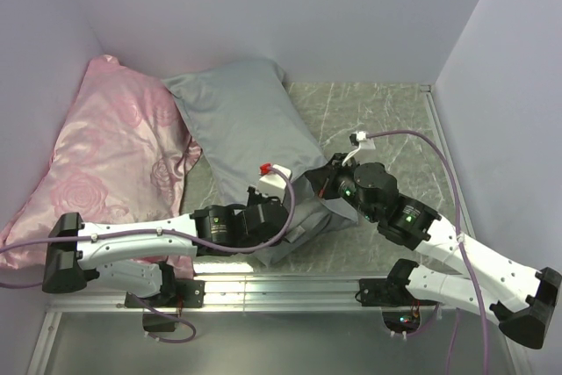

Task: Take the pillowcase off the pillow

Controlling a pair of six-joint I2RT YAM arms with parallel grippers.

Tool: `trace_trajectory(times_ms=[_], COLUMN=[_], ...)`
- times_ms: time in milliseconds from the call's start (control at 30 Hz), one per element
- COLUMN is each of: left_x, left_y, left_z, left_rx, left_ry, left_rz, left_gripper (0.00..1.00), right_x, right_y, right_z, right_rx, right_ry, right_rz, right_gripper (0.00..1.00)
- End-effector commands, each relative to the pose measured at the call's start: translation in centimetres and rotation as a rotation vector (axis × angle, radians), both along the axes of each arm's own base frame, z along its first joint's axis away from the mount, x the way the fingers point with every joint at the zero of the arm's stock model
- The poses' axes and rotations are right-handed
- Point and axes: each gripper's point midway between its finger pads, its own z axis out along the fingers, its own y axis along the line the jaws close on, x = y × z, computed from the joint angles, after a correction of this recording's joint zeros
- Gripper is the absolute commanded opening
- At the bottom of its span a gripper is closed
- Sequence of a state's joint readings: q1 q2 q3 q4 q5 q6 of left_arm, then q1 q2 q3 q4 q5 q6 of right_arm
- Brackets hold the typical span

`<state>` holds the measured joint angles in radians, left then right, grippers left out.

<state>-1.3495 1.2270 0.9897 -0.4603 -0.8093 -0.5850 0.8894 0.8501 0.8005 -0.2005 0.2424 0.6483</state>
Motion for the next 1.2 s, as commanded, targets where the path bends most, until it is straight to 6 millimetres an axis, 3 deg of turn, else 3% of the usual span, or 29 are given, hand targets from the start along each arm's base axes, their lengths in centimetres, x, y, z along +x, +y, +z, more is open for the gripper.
trace_trajectory(times_ms=[0, 133, 200, 367, 533, 800, 967, 1167], left_x=[0.6, 1.0, 1.0, 1.9, 3.2, 4.4, 4.4, 4.2], left_y=[2.1, 4.3, 5.1, 4.8, 3.6, 3.7, 3.8, 4.0], left_z=[0.7, 1.1, 1.0, 1.5, 1.8, 3.0, 3.6, 3.9], left_rx=[-0.009, 0.012, 0.036, 0.045, -0.022, -0.048, -0.064, -0.072], left_ry=[-0.026, -0.033, -0.031, -0.02, 0.011, 0.024, 0.032, 0.04], left_rz=[0.117, 0.236, 0.276, 0.317, 0.27, 0.264, 0.254, 0.25], left_gripper=[0.0, 0.0, 0.0, 0.01, 0.0, 0.01, 0.01, 0.01], right_x=[1.0, 0.8, 0.1, -2.6, -5.6, -8.9, -9.6, -9.7], right_y=[-0.6, -1.0, -0.9, -0.9, -0.7, 3.3, 6.6, 8.0], right_z=[3.9, 2.6, 1.8, -1.9, -3.5, -6.1, -7.9, -11.0], right_rx=[0.085, 0.073, 0.056, 0.038, 0.056, 0.046, 0.042, 0.059], right_ry=[-0.087, -0.077, -0.071, -0.035, -0.028, 0.029, 0.093, 0.21], right_rz=[-0.047, -0.051, -0.017, 0.05, 0.138, 0.298, 0.326, 0.258], right_gripper=[0.02, 0.12, 0.26, 0.46, 0.48, 0.43, 0.42, 0.5])
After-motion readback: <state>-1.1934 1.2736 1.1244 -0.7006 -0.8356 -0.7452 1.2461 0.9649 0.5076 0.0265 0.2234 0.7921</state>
